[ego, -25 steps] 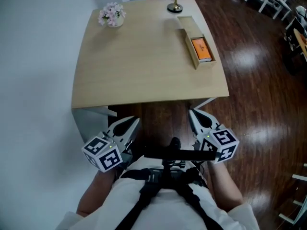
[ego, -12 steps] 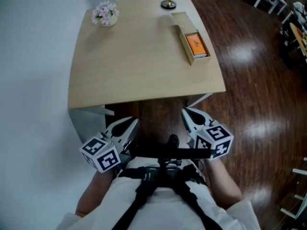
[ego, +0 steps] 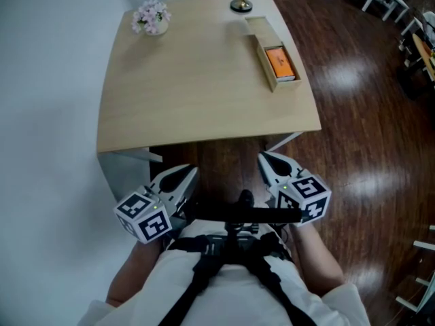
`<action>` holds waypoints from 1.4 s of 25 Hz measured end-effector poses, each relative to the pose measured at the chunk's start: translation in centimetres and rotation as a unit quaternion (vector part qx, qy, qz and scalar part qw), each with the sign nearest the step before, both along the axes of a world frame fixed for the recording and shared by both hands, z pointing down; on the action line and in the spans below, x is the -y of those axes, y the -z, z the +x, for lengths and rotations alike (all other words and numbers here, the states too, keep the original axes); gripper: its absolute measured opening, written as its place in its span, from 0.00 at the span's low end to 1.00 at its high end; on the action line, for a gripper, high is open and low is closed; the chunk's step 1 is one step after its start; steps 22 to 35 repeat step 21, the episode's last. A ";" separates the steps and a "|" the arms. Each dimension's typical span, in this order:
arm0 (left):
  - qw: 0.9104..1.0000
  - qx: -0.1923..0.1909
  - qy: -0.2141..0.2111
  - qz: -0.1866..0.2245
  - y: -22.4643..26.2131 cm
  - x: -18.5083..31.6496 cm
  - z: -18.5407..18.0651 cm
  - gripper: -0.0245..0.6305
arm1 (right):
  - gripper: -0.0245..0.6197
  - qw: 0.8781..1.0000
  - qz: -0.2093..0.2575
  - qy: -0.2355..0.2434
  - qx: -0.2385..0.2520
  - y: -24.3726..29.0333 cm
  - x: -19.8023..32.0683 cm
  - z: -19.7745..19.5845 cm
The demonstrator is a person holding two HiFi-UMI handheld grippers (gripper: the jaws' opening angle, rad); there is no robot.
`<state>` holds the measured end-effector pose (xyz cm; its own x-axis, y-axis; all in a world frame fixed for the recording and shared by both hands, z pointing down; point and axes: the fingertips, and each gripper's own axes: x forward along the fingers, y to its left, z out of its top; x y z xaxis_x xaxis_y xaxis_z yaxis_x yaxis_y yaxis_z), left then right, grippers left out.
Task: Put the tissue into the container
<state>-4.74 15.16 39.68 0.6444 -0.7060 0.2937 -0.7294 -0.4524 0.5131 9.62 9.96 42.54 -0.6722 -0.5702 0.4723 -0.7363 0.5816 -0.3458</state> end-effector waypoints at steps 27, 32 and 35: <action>1.000 -0.006 -0.003 0.004 0.0 0.1 0.1 0.10 | 0.04 1.000 -0.001 -0.004 -0.008 -0.1 0.2 0.2; 1.000 -0.006 -0.003 0.004 0.0 0.1 0.1 0.10 | 0.04 1.000 -0.001 -0.004 -0.008 -0.1 0.2 0.2; 1.000 -0.006 -0.003 0.004 0.0 0.1 0.1 0.10 | 0.04 1.000 -0.001 -0.004 -0.008 -0.1 0.2 0.2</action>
